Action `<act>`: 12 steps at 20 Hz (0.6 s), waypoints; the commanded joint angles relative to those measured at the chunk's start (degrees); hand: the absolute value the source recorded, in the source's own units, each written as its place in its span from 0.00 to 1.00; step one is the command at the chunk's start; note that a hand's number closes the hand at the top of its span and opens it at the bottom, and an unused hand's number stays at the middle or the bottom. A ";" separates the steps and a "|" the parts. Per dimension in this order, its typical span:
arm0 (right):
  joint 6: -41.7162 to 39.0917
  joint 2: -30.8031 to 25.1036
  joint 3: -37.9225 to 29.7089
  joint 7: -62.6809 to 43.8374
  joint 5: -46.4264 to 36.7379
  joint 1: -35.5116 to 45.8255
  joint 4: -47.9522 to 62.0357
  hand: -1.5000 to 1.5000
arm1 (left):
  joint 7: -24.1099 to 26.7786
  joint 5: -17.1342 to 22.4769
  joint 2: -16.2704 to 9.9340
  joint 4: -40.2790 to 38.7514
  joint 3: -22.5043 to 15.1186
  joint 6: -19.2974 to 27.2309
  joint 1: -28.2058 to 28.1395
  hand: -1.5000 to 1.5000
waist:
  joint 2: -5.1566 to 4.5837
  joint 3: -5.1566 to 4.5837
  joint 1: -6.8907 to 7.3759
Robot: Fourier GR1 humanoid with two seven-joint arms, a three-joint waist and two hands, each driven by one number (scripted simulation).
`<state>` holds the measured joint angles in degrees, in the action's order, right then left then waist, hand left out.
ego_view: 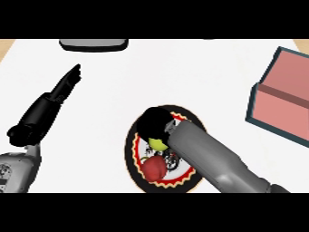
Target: Pick the pear from the plate and place it in the cardboard box
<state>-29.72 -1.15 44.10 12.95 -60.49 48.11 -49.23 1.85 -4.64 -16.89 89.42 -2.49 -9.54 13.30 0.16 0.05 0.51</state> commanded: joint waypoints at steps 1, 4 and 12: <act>7.31 -2.67 -1.43 -0.52 0.25 -8.61 -8.16 1.00 | 3.48 -1.89 0.61 -1.40 -0.32 0.97 -2.43 0.50 | 0.09 -0.04 -1.54; 15.30 -5.87 -6.60 -2.12 3.11 -15.19 -16.11 1.00 | 1.37 -0.19 -0.91 -0.42 2.03 0.60 -3.12 0.50 | 0.72 0.05 -3.54; 21.70 -15.59 -7.82 -2.28 3.00 -29.35 -47.29 1.00 | 2.95 0.72 -1.56 0.78 2.85 -0.79 -5.10 0.50 | 0.91 -0.05 -3.21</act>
<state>-10.73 -12.48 36.40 11.49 -56.69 24.76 -82.87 4.25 -4.35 -18.11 88.71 0.05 -9.76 10.00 0.87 0.03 -2.91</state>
